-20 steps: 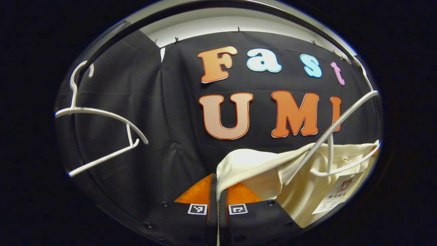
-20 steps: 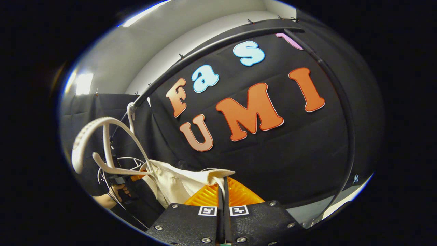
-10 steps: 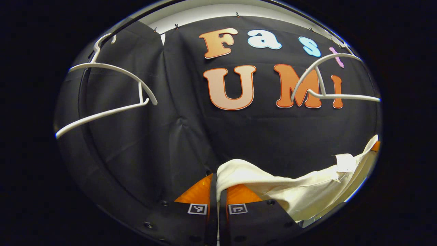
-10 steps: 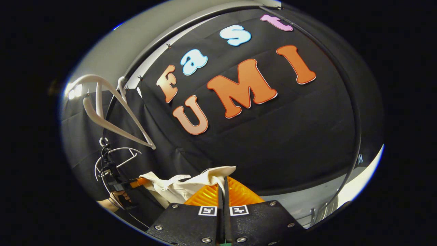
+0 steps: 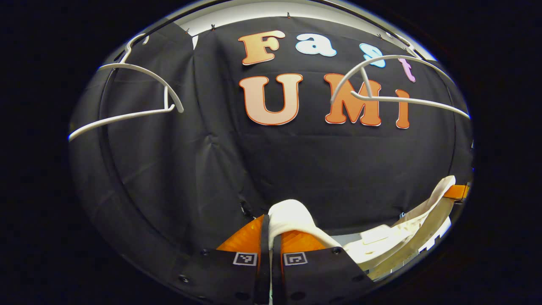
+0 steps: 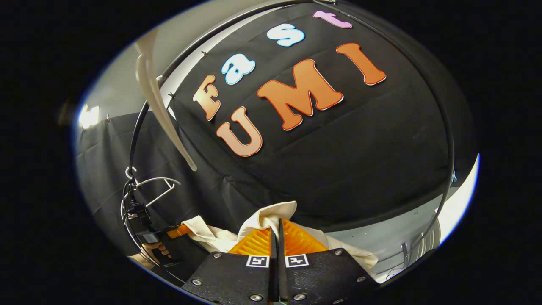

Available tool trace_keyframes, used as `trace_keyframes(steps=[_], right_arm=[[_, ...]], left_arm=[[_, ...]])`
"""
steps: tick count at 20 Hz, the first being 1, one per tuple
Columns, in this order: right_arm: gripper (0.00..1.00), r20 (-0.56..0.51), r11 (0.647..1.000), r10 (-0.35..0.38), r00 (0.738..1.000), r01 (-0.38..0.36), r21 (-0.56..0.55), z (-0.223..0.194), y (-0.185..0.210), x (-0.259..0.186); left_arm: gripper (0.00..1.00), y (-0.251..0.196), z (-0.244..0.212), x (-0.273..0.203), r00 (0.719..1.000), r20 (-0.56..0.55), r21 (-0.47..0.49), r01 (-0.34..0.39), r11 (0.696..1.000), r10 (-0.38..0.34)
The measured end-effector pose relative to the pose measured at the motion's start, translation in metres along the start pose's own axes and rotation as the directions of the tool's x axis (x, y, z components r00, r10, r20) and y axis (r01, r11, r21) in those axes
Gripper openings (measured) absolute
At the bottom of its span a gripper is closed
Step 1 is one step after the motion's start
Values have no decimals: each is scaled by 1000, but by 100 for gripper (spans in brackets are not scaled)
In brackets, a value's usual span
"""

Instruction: Grasp the clothes on the hanger with both hands and then place them into the laundry hamper below.

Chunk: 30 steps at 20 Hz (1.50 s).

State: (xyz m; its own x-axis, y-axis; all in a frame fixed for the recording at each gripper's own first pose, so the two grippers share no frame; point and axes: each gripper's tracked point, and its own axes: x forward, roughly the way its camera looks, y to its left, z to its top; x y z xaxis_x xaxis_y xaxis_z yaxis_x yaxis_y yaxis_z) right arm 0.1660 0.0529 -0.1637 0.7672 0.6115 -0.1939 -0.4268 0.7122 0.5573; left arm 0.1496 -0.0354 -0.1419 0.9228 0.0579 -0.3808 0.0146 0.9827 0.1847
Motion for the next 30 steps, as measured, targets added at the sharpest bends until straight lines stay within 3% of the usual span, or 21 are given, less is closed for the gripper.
trace_keyframes(steps=[1, 5, 6, 15, 22, 30], right_arm=[[10, -7, 1000, 9, 1000, -9, 12, -11, 9, 1], [10, -42, 999, 28, 999, -27, 27, -50, 39, -5], [0, -48, 999, 31, 998, -29, 32, -56, 45, -2], [0, -103, 999, -21, 994, 24, 23, -114, 58, -7], [0, -182, 986, -162, 970, 155, -55, -169, 38, 4], [0, -285, 932, -363, 887, 348, -104, -226, -6, 8]], left_arm=[[9, -9, -4, -5, 1000, -5, -5, 25, 1000, -25], [9, -38, -19, -19, 995, -25, 14, 96, 995, -95], [9, -45, -24, -23, 993, -32, 16, 112, 994, -112], [9, -76, -77, -35, 969, -138, -9, 208, 978, -207], [9, -79, -141, -34, 943, -269, -24, 198, 980, -198], [9, -80, -209, -27, 897, -412, -21, 170, 985, -163]])
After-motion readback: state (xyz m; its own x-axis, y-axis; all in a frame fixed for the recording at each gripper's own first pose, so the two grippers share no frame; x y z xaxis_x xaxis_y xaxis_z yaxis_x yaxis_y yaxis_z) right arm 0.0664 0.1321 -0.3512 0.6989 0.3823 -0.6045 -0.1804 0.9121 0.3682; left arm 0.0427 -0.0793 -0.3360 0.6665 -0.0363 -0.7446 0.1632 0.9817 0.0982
